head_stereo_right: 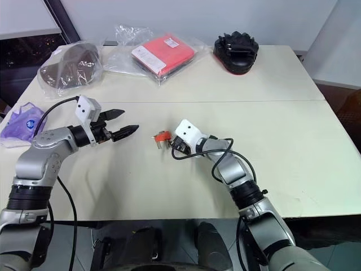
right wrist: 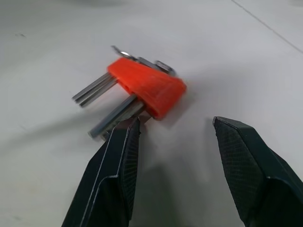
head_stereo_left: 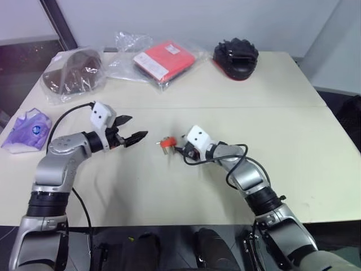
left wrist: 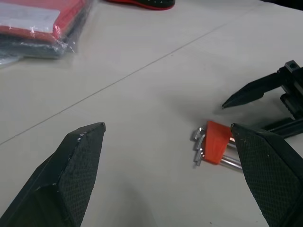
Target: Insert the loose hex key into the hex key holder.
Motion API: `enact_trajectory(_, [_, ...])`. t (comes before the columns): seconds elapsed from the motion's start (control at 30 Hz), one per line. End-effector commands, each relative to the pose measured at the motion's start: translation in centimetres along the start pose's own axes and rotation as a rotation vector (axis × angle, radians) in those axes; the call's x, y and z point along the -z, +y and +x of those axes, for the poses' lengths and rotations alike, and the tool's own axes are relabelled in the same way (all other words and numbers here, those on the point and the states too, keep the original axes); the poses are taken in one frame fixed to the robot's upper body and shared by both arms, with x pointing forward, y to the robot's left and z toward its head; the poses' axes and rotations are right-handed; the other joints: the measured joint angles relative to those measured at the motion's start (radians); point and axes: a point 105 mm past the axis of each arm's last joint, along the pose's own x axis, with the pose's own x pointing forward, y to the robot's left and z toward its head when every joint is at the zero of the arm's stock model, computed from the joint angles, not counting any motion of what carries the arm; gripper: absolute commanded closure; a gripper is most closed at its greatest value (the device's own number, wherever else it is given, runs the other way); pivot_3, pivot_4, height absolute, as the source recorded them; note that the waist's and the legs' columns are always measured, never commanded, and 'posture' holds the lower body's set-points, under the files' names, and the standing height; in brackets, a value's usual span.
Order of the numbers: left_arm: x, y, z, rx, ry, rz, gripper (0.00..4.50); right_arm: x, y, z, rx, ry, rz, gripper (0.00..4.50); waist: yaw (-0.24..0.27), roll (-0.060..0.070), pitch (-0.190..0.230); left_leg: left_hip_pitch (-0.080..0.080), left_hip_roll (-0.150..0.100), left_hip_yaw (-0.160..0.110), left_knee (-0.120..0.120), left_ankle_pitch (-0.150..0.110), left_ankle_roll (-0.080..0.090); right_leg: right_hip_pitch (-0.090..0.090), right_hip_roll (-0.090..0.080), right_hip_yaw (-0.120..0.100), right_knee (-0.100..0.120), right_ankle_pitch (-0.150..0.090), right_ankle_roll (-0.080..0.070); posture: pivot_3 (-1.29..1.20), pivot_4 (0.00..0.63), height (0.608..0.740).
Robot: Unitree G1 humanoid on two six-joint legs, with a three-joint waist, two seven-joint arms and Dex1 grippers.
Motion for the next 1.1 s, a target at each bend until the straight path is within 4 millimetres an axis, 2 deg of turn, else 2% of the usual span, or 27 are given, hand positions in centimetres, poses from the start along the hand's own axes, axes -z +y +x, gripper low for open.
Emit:
enact_trajectory(0.03, [-1.1,0.4,-0.7,-0.021,-0.028,0.048,0.08,-1.9,0.6,0.4,-0.037,-0.056,-0.008,1.94,0.001,0.000,0.000,0.000,0.000,0.000,0.000,0.000,0.000,0.000,0.000,0.000,0.000,0.000,0.000,0.00,0.150,0.740])
enact_trajectory(0.2, [-1.0,0.3,-0.8,-0.023,-0.028,0.046,0.08,-2.4,1.6,0.8,-0.073,-0.069,-0.027,1.94,0.002,0.000,0.000,0.000,0.000,0.000,0.000,0.000,0.000,0.000,0.000,0.000,0.000,0.000,0.000,0.00,0.150,0.740])
enact_trajectory(0.63, [-1.3,-0.5,-0.4,-0.010,-0.031,0.047,0.08,-1.9,-0.3,1.1,-0.023,-0.049,-0.031,1.94,0.002,0.000,0.000,0.000,0.000,0.000,0.000,0.000,0.000,0.000,0.000,0.000,0.001,0.000,0.000,0.00,0.150,0.740])
enact_trajectory(1.1, [-1.8,-0.6,-0.3,-0.013,-0.032,0.058,0.08,-2.0,1.5,2.3,-0.194,-0.030,-0.042,1.94,0.000,0.000,0.000,0.000,0.000,0.000,0.000,0.000,0.000,0.000,0.000,0.000,0.001,0.000,0.000,0.00,0.150,0.740])
